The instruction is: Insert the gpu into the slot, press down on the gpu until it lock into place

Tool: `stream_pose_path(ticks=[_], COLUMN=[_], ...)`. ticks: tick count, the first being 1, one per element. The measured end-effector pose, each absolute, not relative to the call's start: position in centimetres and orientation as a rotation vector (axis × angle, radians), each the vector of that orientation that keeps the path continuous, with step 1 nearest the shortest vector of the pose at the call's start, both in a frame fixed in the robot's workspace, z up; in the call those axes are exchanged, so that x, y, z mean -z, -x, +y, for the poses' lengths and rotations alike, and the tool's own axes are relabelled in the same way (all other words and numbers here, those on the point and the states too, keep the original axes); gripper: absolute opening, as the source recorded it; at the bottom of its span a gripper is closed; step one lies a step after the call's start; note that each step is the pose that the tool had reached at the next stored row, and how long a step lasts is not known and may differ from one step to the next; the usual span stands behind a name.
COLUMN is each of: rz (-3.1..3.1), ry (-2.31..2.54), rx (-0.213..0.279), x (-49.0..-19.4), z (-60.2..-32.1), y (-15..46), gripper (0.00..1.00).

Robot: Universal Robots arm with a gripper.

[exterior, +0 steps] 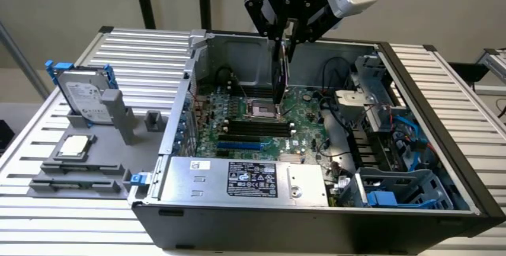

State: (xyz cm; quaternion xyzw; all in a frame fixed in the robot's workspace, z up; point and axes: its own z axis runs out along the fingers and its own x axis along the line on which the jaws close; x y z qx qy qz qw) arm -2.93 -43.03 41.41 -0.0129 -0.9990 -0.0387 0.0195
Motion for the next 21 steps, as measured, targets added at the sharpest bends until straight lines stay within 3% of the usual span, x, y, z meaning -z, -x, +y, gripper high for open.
stream_pose_path(ticks=[21], rz=[-3.093], ry=[-0.136], rx=[0.116], x=[-41.40], z=[-43.03], y=[2.94], gripper=[0.26])
